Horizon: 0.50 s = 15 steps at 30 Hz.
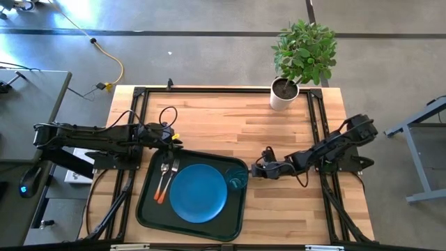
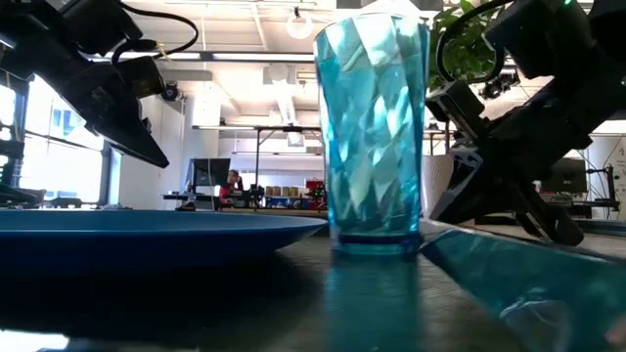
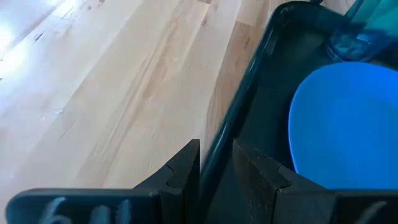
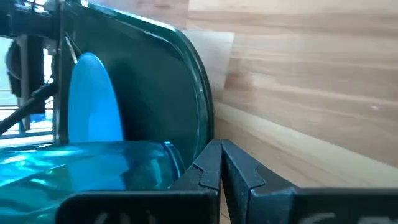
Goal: Pick and place plate/cup/fork/spoon on tray
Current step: Return to Home Position
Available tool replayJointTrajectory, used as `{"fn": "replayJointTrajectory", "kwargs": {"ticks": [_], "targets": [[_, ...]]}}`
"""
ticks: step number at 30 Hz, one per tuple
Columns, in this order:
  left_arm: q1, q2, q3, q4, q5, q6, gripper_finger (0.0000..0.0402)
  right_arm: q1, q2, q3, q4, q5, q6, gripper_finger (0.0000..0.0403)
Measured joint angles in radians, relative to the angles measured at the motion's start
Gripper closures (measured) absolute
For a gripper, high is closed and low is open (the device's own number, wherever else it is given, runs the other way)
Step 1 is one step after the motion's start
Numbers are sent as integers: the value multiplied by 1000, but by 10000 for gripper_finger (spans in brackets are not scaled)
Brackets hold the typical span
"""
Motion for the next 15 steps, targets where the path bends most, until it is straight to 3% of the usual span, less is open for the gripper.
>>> {"fn": "replayJointTrajectory", "kwargs": {"ticks": [15], "targets": [[0, 0, 0, -1, -28, 8, 314, -95, 4, -2, 28, 20, -128, 403]]}}
